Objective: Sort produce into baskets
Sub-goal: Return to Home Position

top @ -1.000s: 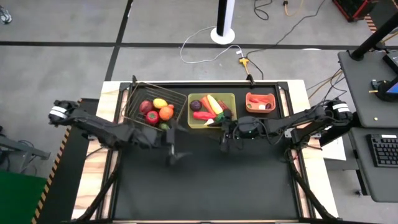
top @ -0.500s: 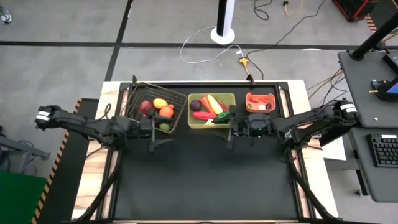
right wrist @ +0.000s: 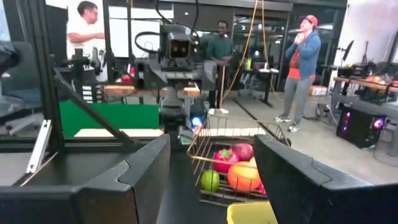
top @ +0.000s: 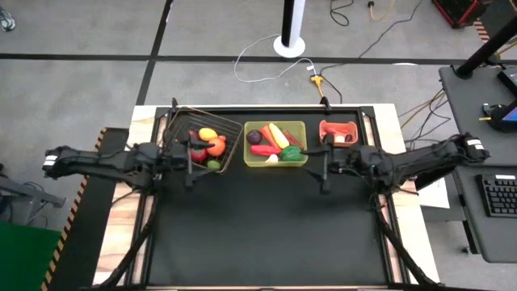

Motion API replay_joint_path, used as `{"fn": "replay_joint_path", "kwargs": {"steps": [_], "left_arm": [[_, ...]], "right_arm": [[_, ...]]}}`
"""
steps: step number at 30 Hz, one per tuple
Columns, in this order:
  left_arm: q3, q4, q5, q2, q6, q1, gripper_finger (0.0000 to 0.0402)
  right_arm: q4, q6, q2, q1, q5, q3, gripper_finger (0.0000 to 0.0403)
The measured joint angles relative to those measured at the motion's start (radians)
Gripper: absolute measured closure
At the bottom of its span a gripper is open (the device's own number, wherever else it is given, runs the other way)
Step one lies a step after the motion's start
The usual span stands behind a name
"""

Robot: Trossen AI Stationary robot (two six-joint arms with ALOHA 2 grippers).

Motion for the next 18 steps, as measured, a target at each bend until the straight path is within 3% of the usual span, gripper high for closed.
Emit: {"fn": "replay_joint_path", "kwargs": {"steps": [5, 8, 18], "left_arm": [[0.0, -0.066, 0.085, -0.103, -0.036, -0.001, 0.0012], [-0.022, -0.116, 0.089, -0.162, -0.057, -0.004, 0.0012], [-0.155, -0.053, 0.089, -0.31, -0.085, -0.004, 0.0012]], "right_arm": [[-0.002, 0.011, -0.074, 0.0, 0.0, -0.064, 0.0179], [0.022, 0.024, -0.092, 0.0, 0.0, -0.098, 0.0179], [0.092, 0.052, -0.112, 0.0, 0.0, -0.175, 0.0179]]}}
